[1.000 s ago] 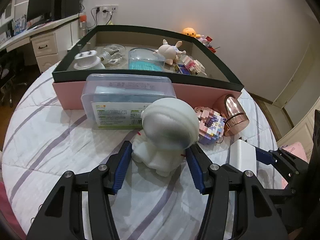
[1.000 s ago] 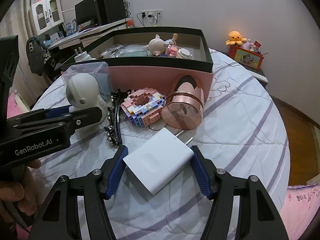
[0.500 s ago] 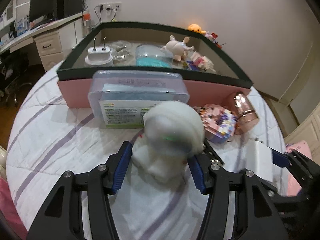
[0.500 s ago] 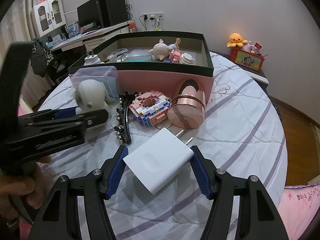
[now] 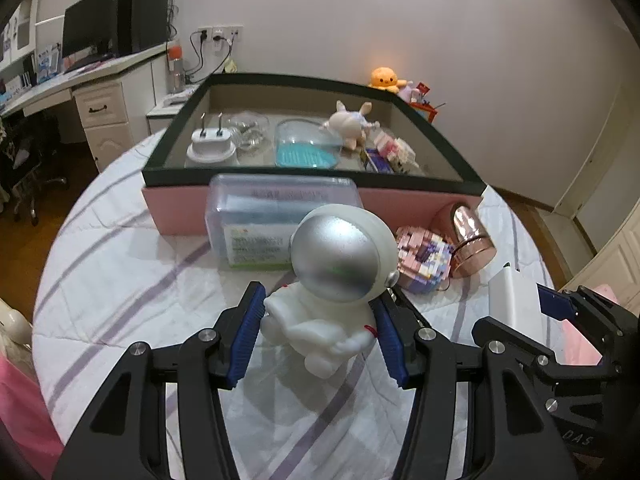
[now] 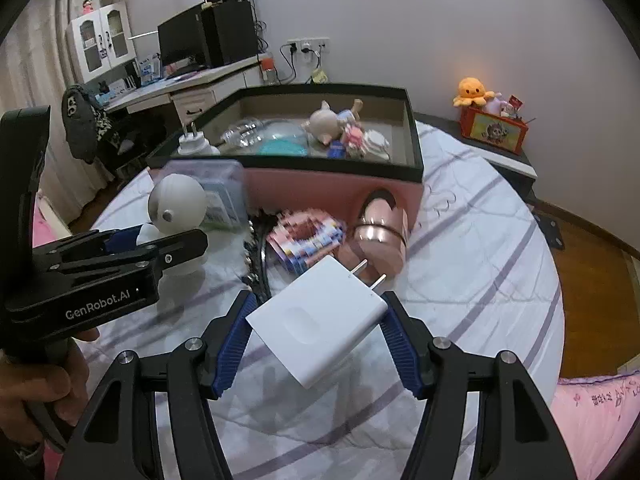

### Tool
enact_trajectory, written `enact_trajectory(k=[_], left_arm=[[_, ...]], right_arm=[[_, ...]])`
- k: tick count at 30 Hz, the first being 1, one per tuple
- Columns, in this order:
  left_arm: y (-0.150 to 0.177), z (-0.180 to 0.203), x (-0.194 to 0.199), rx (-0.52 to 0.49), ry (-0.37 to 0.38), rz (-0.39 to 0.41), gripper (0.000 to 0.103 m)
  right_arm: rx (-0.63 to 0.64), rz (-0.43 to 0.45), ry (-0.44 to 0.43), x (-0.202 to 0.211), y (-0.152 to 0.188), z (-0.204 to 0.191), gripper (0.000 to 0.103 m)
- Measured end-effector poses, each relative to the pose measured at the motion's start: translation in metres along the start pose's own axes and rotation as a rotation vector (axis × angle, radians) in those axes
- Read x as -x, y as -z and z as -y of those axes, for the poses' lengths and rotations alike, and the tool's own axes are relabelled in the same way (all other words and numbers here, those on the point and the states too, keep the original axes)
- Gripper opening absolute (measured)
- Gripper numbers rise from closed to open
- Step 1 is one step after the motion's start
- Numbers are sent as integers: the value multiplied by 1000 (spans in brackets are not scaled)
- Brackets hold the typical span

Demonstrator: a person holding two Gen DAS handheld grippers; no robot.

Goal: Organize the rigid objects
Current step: 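Lower the charger into the pink box with right tool while left tool places the astronaut there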

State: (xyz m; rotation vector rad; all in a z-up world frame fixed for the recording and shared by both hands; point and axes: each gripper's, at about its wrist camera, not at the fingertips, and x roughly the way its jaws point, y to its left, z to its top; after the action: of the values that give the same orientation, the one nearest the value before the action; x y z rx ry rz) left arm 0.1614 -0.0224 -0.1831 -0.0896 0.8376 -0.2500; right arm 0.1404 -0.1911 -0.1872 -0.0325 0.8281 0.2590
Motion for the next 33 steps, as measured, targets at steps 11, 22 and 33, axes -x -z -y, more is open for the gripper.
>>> enact_trajectory(k=[11,22,33], left_arm=[[-22,-5,35,-14,7,78,54],[-103,-14,36,-49,-28,169,54],[-166,-26,-20,-57,-41,136,54]], right_arm=[[18,64,-25,20,-28,-4,65],[50,152,-48,9,-116,-2,65],[-20,96,-56,-60,-186,23,65]])
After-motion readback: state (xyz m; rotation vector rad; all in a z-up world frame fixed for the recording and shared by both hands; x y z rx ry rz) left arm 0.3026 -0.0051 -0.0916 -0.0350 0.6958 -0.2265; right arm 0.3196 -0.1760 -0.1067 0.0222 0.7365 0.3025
